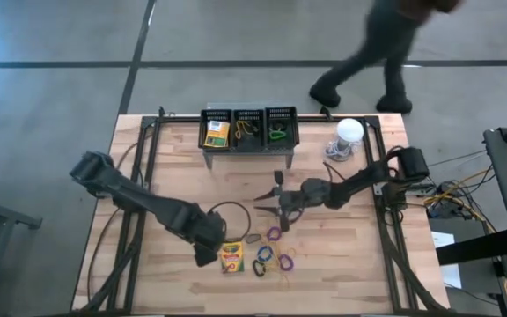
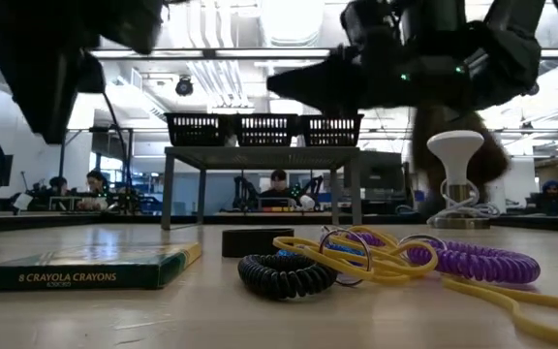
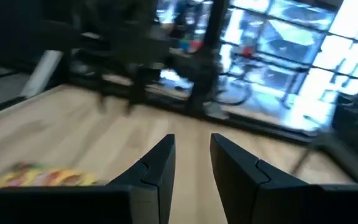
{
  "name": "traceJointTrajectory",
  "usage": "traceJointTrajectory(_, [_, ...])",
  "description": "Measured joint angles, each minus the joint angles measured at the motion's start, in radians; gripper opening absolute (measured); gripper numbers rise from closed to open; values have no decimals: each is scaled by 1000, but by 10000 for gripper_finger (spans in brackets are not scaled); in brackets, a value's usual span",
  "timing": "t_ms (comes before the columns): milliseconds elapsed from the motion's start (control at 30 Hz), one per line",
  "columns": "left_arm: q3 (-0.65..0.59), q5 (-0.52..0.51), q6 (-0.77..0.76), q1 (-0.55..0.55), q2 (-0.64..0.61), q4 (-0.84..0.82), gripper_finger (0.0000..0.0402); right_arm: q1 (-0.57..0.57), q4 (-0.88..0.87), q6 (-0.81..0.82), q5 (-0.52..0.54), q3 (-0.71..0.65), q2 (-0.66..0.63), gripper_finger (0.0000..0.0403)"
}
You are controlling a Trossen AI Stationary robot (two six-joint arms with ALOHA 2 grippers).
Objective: Pick & Place Office Desk Supplies
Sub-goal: Put the black rubber band into the middle black bin
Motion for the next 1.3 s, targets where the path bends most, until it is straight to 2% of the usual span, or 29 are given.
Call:
traceJointTrajectory(167, [4,0,-65,20,66,117,155,0,-19,24,3,-6,41,86])
traceJointTrajectory(267, [-17,11,-104,29,70,187,163,4,-31,-25,1,-18,24,80])
traceJointTrajectory(467, [-26,1,-191,55,65,212,206,-11,-45,-65,4,-34,9,70])
traceJointTrajectory(567, [-52,-11,-198,64,65,299,223,-8,-79,-62,-3,-36,10,68])
traceJointTrajectory(867, [-186,-227,-130,58,65,777,207,-8,-83,-82,1,-93,-5,83])
traceJointTrajectory(967, [-233,-295,-27,42,87,963,200,-11,-85,-98,59,-131,-44,87])
traceJointTrajectory(1167, [-227,-383,115,13,185,1015,197,-11,-77,-97,179,-229,-170,79])
traceJointTrajectory(1300, [-194,-429,166,14,247,1016,198,-12,-61,-95,185,-273,-228,71])
